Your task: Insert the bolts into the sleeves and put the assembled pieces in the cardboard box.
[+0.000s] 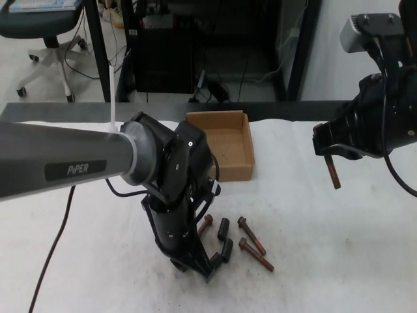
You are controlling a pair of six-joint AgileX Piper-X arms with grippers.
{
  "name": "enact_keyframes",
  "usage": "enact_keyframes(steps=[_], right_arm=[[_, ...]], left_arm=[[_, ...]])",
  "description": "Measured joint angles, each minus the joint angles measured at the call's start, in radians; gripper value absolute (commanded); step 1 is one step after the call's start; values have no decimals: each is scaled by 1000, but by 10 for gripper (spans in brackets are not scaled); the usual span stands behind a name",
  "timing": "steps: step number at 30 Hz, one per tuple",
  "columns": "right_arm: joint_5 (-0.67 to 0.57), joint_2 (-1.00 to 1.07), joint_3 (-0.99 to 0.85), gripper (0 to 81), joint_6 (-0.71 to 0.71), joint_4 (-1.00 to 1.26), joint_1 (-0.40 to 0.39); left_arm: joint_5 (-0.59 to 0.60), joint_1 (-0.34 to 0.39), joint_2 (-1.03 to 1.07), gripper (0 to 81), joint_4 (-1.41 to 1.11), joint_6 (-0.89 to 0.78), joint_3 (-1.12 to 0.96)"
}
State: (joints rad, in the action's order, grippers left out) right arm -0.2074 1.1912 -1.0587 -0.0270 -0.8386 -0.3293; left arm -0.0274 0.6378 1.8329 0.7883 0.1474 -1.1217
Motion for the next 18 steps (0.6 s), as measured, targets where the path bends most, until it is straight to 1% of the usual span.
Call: enact_keyframes(steps=[5, 9, 11, 13, 15, 16, 17, 18], right_arm=[[-10, 0, 0, 8, -11, 0, 0], [-70, 0, 0, 8, -117, 9, 0], [-90, 0, 2, 8, -146, 22, 0], [-144, 0, 2, 8, -194, 71, 0], [-227, 0, 4, 8, -240, 158, 0], [-265, 0, 4, 8, -261, 202, 0], [-273, 0, 4, 8, -266, 212, 0], [-309, 0, 4, 8, -290, 258, 0]], left_arm=[[0, 0, -12, 0, 29, -11, 0], [14, 0, -111, 0, 51, -64, 3], [27, 2, -210, 0, 34, -82, 6], [27, 1, -331, 0, -1, -106, 14], [27, 1, -461, 0, -50, -136, 35], [27, 1, -537, 0, -87, -155, 52], [27, 1, -614, 0, -129, -178, 75], [27, 1, -754, 0, -221, -226, 137]])
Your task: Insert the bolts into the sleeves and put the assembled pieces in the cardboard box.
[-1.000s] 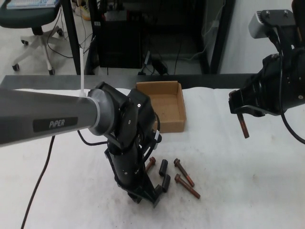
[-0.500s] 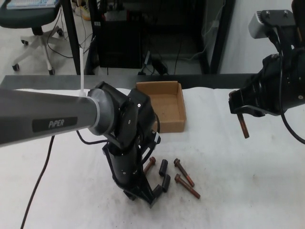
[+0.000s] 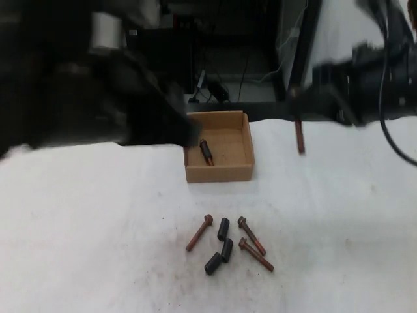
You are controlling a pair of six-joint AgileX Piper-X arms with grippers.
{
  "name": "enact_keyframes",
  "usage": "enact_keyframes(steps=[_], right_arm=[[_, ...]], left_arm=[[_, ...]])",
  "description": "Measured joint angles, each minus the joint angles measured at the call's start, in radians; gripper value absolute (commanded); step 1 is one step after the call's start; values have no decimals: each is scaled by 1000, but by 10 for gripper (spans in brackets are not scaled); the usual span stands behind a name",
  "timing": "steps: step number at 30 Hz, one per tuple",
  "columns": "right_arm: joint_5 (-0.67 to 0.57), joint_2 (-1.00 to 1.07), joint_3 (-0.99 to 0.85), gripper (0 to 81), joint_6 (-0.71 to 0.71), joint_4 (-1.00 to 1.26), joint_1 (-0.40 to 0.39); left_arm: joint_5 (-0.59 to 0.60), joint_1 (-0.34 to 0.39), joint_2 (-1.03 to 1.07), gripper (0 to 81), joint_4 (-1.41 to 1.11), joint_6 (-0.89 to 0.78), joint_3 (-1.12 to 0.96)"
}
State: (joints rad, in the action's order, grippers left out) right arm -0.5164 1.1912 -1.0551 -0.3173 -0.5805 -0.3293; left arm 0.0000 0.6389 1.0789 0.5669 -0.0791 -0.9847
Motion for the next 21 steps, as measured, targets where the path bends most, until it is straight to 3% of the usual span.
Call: enact_keyframes(steps=[4, 5, 11, 16, 21], right_arm=[[-111, 0, 0, 8, -163, 277, 0], [-130, 0, 0, 8, -206, 357, 0], [-264, 0, 0, 8, -349, 803, -35], [-361, -1, 0, 8, -336, 1018, -139], [-369, -4, 0, 8, -120, 903, -243]], left_arm=[[52, 0, -292, 0, -185, -65, 191], [116, 0, -397, 0, -284, -104, 299], [370, 0, -520, 0, -816, -290, 655], [492, -3, -412, 0, -1020, -338, 714], [508, -13, -288, 0, -1111, -294, 714]])
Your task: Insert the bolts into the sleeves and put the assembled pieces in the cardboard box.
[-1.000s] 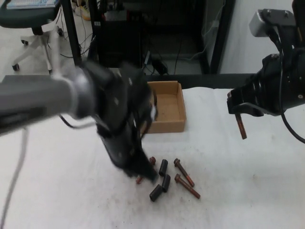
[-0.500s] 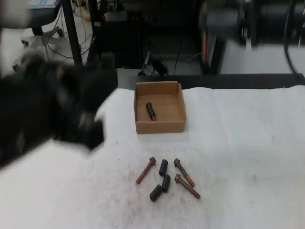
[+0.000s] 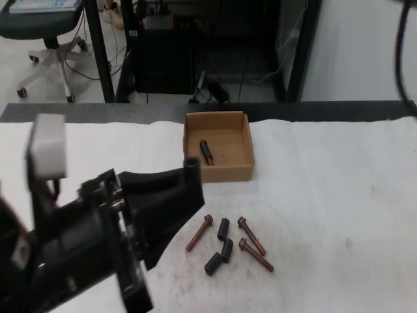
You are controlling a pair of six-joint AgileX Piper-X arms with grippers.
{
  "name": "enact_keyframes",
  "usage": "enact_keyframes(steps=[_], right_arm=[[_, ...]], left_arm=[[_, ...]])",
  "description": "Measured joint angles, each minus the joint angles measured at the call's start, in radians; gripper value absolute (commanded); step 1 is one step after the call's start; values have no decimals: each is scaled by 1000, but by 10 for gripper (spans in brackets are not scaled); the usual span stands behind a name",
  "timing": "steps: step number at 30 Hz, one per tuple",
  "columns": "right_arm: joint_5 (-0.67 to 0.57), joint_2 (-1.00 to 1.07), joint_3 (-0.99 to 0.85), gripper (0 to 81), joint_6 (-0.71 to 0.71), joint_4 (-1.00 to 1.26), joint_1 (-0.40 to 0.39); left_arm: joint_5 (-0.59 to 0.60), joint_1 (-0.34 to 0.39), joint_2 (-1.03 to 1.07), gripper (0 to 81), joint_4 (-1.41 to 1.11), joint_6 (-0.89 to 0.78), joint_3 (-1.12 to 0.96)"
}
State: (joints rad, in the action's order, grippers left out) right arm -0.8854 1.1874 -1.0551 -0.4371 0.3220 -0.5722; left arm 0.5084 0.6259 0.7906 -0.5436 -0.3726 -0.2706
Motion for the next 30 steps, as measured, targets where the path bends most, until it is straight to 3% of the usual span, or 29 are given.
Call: enact_keyframes(steps=[2, 6, 9, 17, 19, 20, 23, 30], right_arm=[[52, 0, 0, 8, 132, -156, -26], [145, 0, 0, 8, 226, -257, -33], [219, 0, 0, 8, 266, -267, -33], [261, 0, 0, 8, 277, -269, -53], [285, 0, 0, 8, 297, -269, -72], [313, 0, 0, 8, 335, -269, -99], [367, 0, 0, 8, 417, -271, -152], [458, 0, 0, 8, 482, -271, -201]], left_arm=[[5, -10, 54, 0, -58, 11, -10], [5, -32, 137, 0, -153, 17, -55], [5, -57, 157, 0, -184, 17, -86], [5, -76, 157, 0, -190, 53, -95], [5, -76, 157, 0, -169, 166, -95], [-14, -76, 157, 0, -141, 302, -97], [-52, -76, 157, 0, -117, 418, -96], [-126, -77, 157, 0, -111, 514, -96]])
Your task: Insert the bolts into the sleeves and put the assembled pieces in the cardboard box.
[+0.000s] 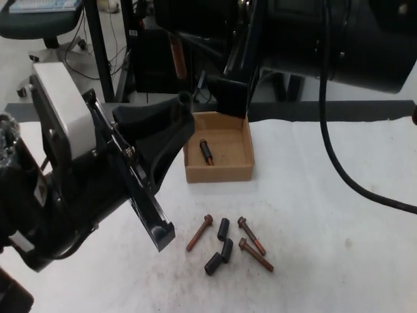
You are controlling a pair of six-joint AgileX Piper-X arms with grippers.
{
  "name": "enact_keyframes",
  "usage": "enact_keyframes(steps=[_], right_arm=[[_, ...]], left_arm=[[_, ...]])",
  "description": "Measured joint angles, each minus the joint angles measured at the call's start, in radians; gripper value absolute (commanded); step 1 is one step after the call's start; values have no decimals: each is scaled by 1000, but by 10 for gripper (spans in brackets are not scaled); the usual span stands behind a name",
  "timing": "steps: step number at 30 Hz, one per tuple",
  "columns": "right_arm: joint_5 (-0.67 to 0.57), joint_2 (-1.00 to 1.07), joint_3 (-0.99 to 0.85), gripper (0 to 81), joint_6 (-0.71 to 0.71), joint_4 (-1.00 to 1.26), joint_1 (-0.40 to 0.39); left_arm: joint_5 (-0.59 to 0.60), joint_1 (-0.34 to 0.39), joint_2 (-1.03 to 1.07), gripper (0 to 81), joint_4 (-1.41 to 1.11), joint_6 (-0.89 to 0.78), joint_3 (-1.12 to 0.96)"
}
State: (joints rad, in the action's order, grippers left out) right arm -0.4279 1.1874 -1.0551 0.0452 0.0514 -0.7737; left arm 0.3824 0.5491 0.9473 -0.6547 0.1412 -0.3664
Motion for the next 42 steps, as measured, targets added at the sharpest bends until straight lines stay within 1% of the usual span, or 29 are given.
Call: enact_keyframes(steps=[5, 18, 23, 27, 42], right_arm=[[36, 0, 0, 8, 16, -16, 0], [53, 24, 0, 8, 25, -46, -2], [70, 25, 0, 8, 25, -41, -4], [71, 25, 0, 8, 25, -12, -6], [79, 25, 61, 8, 15, 91, -8]], left_arm=[[-1, 0, 0, 0, -26, -7, 0], [-1, 0, 0, 0, -50, -36, 0], [-1, 0, 3, 0, -63, -117, 0], [-1, 0, 3, 0, -94, -162, 0], [-2, 0, 7, 0, -108, -176, 0]])
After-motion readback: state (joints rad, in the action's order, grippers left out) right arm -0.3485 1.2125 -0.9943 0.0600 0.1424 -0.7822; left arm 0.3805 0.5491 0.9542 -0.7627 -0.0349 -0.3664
